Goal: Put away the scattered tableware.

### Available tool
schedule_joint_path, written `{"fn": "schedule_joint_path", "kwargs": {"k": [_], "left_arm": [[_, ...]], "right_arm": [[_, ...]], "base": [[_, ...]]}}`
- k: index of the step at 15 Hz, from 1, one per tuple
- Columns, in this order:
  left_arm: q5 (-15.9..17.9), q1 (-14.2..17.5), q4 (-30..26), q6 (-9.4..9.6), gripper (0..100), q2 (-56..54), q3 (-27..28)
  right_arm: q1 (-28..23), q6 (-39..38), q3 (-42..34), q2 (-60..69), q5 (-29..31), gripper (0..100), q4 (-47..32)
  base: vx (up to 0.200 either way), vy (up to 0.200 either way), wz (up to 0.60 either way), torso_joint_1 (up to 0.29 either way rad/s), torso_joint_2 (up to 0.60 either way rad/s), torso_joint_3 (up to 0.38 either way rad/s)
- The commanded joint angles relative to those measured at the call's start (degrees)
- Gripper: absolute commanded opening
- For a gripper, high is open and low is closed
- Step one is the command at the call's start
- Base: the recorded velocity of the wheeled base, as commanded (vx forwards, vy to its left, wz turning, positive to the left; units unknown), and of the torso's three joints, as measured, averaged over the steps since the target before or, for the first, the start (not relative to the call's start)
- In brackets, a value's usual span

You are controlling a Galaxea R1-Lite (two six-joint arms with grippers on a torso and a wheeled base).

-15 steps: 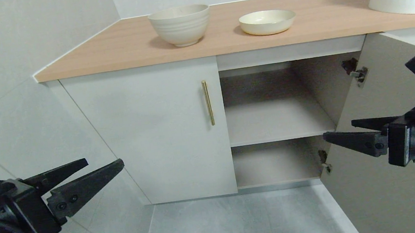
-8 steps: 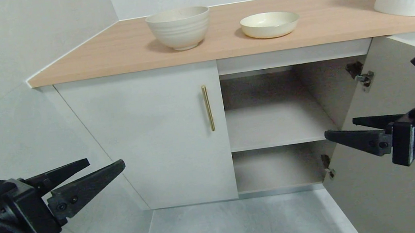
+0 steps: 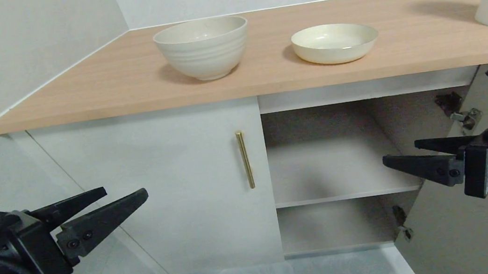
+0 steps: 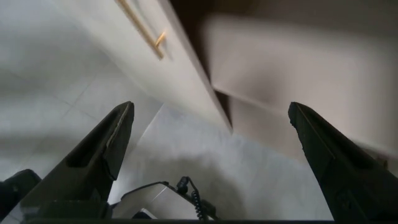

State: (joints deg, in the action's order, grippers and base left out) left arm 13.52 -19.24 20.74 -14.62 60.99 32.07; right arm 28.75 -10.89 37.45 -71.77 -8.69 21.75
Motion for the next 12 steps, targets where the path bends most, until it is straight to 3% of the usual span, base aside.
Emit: {"fn": "schedule_joint_path", "kwargs": {"k": [1,2,3,6,9,12], "left_arm": [[0.3,0.0,0.1,-0.59,100,0.1,0.0],[0.8,0.0,0.4,-2.61,100,0.0,0.2],[0.8,0.0,0.4,-3.49,100,0.0,0.5],[0.9,0.0,0.3,-3.75,100,-0.1,0.5],[0.9,0.0,0.4,-3.75,100,-0.1,0.6],[0.9,0.0,0.3,-3.75,100,-0.1,0.6]], "right_arm": [[0.8,0.2,-1.7,1.3,-1.1,100,0.1],[1.0,1.5,-4.5,2.0,-3.9,100,1.7],[0.9,3.7,-5.3,1.6,-4.3,100,3.4],[0.7,4.6,-8.2,0.6,-4.3,100,9.5],[0.7,8.3,-9.6,1.0,-4.5,100,10.7],[0.7,15.2,-11.8,0.8,-4.5,100,10.9]], "base": [[0.000,0.000,0.00,0.000,0.00,0.000],[0.000,0.000,0.00,0.000,0.00,0.000],[0.000,0.000,0.00,0.000,0.00,0.000],[0.000,0.000,0.00,0.000,0.00,0.000],[0.000,0.000,0.00,0.000,0.00,0.000],[0.000,0.000,0.00,-0.308,0.02,-0.294]]}}
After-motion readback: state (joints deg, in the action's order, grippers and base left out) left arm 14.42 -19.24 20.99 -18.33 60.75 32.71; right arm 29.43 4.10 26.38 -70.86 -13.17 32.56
